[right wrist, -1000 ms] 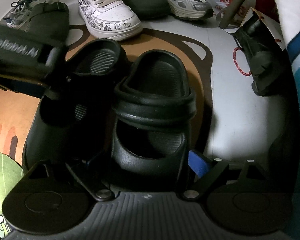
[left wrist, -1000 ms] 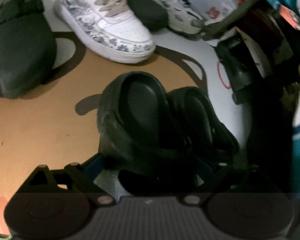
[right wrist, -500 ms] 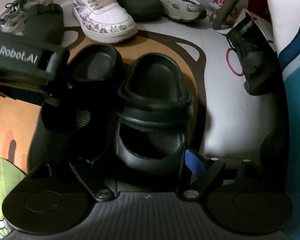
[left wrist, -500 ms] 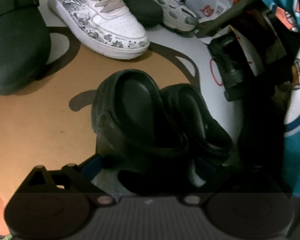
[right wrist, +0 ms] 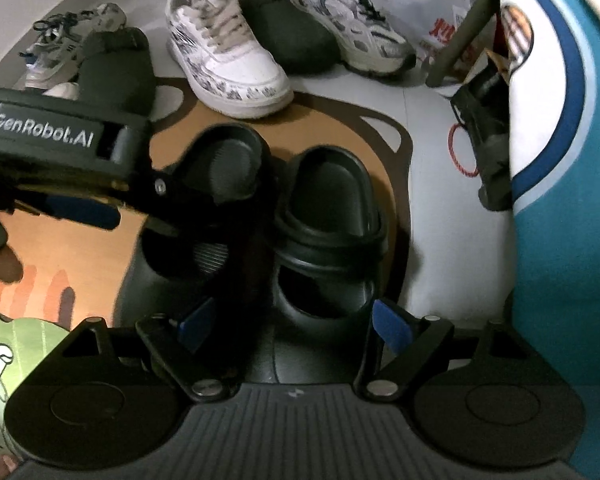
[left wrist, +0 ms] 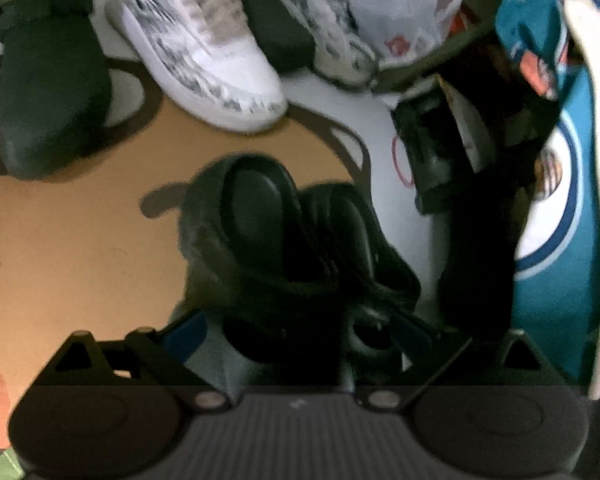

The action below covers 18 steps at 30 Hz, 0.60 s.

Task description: Organize scattered shoes

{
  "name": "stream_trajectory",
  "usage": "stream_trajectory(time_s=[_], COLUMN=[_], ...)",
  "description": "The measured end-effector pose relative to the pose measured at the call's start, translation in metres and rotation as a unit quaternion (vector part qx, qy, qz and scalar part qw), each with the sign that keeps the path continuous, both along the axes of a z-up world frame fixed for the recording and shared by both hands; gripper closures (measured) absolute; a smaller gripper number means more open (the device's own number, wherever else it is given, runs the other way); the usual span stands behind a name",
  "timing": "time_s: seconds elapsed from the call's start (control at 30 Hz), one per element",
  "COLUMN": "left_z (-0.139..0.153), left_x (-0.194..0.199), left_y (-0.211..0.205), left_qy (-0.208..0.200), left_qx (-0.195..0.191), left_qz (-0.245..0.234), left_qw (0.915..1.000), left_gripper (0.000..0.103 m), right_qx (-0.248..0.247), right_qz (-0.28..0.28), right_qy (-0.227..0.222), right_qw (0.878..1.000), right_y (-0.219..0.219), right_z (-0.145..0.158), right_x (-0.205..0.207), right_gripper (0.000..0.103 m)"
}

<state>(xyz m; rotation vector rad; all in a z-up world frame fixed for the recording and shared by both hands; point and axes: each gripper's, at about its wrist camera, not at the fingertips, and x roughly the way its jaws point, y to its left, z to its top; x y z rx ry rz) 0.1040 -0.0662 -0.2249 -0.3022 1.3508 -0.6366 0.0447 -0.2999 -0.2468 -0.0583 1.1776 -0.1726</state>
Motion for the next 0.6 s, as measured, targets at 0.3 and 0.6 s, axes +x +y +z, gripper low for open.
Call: stream_trajectory(time_s=[0.3, 0.6], left_z=[0.004, 0.014], left_x=[0.005, 0.023], left_y=[0.05, 0.085], left_qy=[-0.016, -0.045], left_qx=[-0.004, 0.003], left_qz=[0.058, 0.097], left_qw=[0.9982, 0.9942], left_gripper=[0.004, 0.004], right_qx=[-0.025, -0.014], right_qz=[0.065, 0.133], right_qy=[-0.011, -0.035], right_qw=[0.998, 0.99], right_y=[0.034, 0.055], right_z=[0.044, 0.114], right_x=[-0.006, 0.001], right_gripper=[0.014, 0.014])
